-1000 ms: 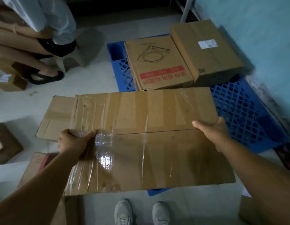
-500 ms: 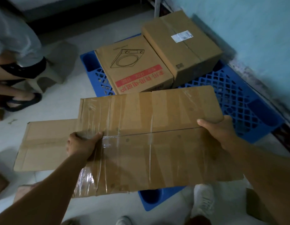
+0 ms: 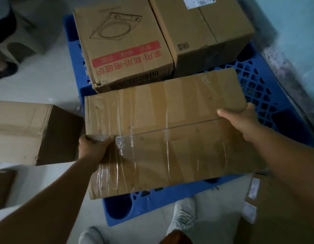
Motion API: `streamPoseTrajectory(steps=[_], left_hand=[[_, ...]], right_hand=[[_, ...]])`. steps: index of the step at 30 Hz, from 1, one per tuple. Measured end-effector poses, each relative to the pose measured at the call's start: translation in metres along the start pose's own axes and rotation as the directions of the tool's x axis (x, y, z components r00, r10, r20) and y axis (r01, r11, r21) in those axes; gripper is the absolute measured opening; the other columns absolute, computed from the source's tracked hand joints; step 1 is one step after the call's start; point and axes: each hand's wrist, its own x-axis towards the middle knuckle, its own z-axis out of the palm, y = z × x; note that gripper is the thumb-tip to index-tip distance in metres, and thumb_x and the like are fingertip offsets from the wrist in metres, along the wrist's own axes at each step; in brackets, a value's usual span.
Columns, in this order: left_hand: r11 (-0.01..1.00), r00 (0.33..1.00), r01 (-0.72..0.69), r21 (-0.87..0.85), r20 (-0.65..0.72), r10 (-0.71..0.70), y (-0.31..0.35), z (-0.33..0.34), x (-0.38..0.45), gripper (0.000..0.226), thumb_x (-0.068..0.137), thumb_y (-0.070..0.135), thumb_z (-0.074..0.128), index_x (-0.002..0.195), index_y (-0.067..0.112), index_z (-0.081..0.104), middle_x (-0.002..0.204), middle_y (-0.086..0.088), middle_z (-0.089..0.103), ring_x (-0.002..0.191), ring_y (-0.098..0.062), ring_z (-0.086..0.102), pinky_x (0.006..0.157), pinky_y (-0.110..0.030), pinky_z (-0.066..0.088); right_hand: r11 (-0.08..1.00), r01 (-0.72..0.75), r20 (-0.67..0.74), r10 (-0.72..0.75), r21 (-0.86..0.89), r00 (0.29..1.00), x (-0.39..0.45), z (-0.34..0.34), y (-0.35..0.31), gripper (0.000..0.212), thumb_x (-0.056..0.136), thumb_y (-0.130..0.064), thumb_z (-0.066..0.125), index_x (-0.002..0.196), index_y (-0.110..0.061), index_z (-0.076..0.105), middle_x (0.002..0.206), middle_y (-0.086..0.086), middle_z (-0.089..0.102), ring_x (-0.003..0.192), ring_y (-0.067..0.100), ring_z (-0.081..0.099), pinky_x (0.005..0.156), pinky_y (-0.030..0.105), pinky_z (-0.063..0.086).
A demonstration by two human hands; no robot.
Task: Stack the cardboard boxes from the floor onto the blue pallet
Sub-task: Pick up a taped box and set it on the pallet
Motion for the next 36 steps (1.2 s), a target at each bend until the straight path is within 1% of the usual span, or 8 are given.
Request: streamPoseTrajectory(steps=[4,8,12,21,26,29,32,36], left_hand=[[1.000,1.000,-0.010,-0.020,-0.022,0.009,-0.006,0.037,0.008,0.077,0.076,0.025,0.079,0.137,0.020,0.033,0.114,-0.007,0.048,0.097,-0.027,0.055,0.084,-0.047,0.050],[0.999,0.999,0.000,-0.036,-0.050,-0.002,-0.004,0.063,0.023,0.074,0.075,0.026,0.080,0.134,0.019,0.035,0.111,-0.007,0.049,0.092,-0.026,0.058,0.084,-0.048,0.052],[0.998,0.998,0.011,-0.056,-0.054,-0.014,-0.007,0.079,0.039,0.070,0.076,0.025,0.080,0.130,0.021,0.037,0.105,-0.005,0.050,0.085,-0.022,0.060,0.074,-0.041,0.053],[0.997,0.998,0.016,-0.077,-0.062,-0.020,-0.015,0.098,0.063,0.077,0.079,0.021,0.077,0.140,0.024,0.030,0.116,-0.006,0.046,0.093,-0.023,0.055,0.058,-0.031,0.046],[0.999,0.998,0.023,-0.035,-0.058,-0.025,-0.017,0.099,0.068,0.071,0.077,0.018,0.079,0.130,0.027,0.034,0.121,-0.009,0.047,0.102,-0.033,0.058,0.078,-0.048,0.056],[0.998,1.000,0.008,0.061,-0.009,-0.007,-0.016,0.100,0.060,0.072,0.070,0.024,0.084,0.121,0.034,0.034,0.124,-0.013,0.045,0.104,-0.038,0.057,0.077,-0.053,0.056],[0.982,1.000,0.008,0.189,-0.016,-0.005,-0.018,0.100,0.047,0.091,0.068,0.024,0.086,0.135,0.036,0.026,0.128,-0.017,0.039,0.110,-0.043,0.050,0.079,-0.053,0.053],[0.989,1.000,0.001,0.150,0.014,-0.004,-0.021,0.099,0.045,0.088,0.065,0.012,0.086,0.127,0.041,0.030,0.132,-0.019,0.036,0.113,-0.046,0.047,0.079,-0.057,0.054]], right_hand=[[0.999,0.009,0.010,-0.008,-0.031,1.000,0.041,0.005,0.007,0.112,0.056,-0.056,0.083,0.145,-0.023,0.023,0.142,0.006,0.040,0.126,0.032,0.044,0.102,0.053,0.041],[0.995,0.008,0.004,-0.008,-0.095,1.000,0.074,0.015,0.008,0.112,0.058,-0.054,0.083,0.146,-0.024,0.021,0.144,0.006,0.037,0.127,0.031,0.043,0.102,0.051,0.040],[0.992,0.014,-0.020,-0.017,-0.129,1.000,0.100,0.027,0.011,0.112,0.059,-0.051,0.084,0.146,-0.024,0.020,0.146,0.006,0.035,0.129,0.031,0.042,0.103,0.052,0.040],[0.970,0.038,-0.031,-0.047,-0.241,0.998,0.129,0.053,0.023,0.113,0.065,-0.058,0.076,0.151,-0.025,0.011,0.154,0.005,0.025,0.137,0.033,0.032,0.108,0.055,0.034],[0.911,0.062,-0.051,-0.091,-0.408,0.995,0.108,0.061,0.024,0.106,0.079,-0.063,0.060,0.154,-0.020,-0.002,0.162,0.003,0.003,0.147,0.028,0.010,0.116,0.050,0.020],[0.834,0.168,0.040,-0.173,-0.525,0.984,0.058,0.073,0.020,0.102,0.085,-0.063,0.053,0.154,-0.018,-0.007,0.162,0.004,-0.012,0.148,0.024,-0.008,0.120,0.047,0.006],[0.824,0.239,0.169,-0.176,-0.513,0.970,0.000,0.097,0.043,0.110,0.079,-0.063,0.061,0.153,-0.026,-0.011,0.159,0.006,-0.023,0.146,0.029,-0.018,0.115,0.054,-0.002],[0.759,0.251,0.291,-0.085,-0.601,0.953,-0.045,0.118,0.078,0.122,0.073,-0.064,0.066,0.150,-0.027,-0.021,0.154,0.011,-0.033,0.142,0.040,-0.025,0.113,0.060,0.005]])
